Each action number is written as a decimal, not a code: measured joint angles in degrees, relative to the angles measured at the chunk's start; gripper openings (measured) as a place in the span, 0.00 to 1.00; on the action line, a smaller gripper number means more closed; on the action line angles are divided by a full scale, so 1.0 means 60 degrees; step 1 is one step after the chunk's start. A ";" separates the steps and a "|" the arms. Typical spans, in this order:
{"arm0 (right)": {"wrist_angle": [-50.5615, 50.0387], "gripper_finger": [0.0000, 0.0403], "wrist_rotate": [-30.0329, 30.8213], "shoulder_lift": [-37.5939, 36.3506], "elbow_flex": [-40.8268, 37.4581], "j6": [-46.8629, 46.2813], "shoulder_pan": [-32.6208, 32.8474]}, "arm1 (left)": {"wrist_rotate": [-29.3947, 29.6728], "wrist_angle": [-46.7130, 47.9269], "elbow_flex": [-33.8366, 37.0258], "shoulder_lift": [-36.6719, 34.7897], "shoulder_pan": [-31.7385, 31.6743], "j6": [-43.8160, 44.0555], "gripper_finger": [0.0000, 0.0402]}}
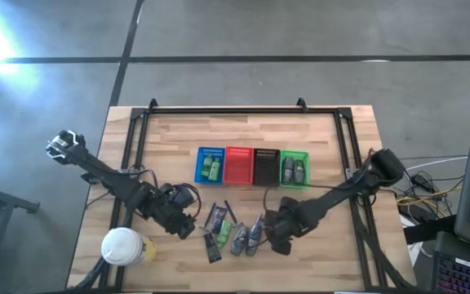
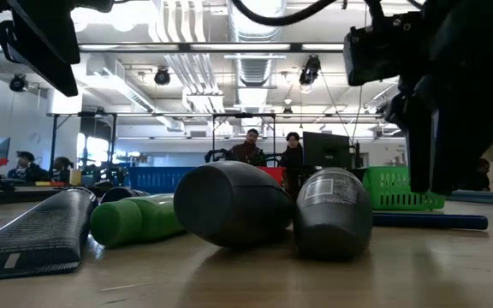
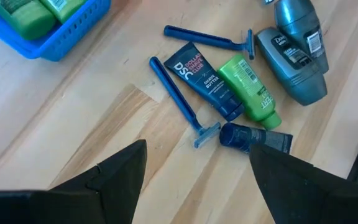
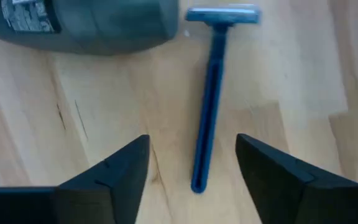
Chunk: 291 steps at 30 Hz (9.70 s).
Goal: Pick & Place Travel size toiletries
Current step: Put the blue razor into the black bin
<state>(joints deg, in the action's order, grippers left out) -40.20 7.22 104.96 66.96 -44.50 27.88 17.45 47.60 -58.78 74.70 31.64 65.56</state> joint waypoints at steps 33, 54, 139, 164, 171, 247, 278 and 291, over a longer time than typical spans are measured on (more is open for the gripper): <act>-0.0289 0.06 0.0833 -0.1162 0.0202 -0.5295 -0.1174 | 0.0109 0.0013 0.0000 0.0000 -0.0142 -0.0379 0.72; 0.1268 0.06 0.0682 -0.2301 -0.0709 -0.5959 -0.5043 | 0.0322 0.0595 0.0000 -0.0168 -0.0699 -0.0867 0.72; -0.0700 0.55 0.0770 -0.2023 0.0021 -0.5590 -0.4034 | -0.0963 0.0483 0.0505 -0.0511 -0.1647 -0.0839 0.72; -0.2851 0.73 0.1834 -0.2435 -0.0001 -0.6793 -0.1242 | -0.1793 -0.1238 -0.0579 0.4262 -0.1674 0.0925 0.68; -0.3060 0.68 0.1834 -0.2461 -0.0001 -0.6431 -0.1246 | -0.1639 -0.1406 -0.0616 0.4849 -0.1700 0.1088 0.48; 0.7514 0.36 0.3535 -0.3972 -0.0737 -0.2009 -0.1505 | -0.2208 -0.8606 -0.0466 0.0400 -0.3461 -0.3424 0.05; 0.0695 0.06 0.3074 -0.3977 -0.0733 -0.5004 -0.3486 | -0.0989 -0.4099 -0.0466 -0.0671 -0.3712 -0.3990 0.48; 0.0650 0.09 -0.0171 -0.2274 -0.0745 -0.4268 -0.6382 | -0.0153 -0.0447 -0.0466 -0.1778 -0.3708 -0.4310 0.49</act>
<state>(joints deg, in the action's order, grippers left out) -36.30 6.19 91.31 62.49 -70.11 -10.41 16.53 44.91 -61.58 64.03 9.39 39.70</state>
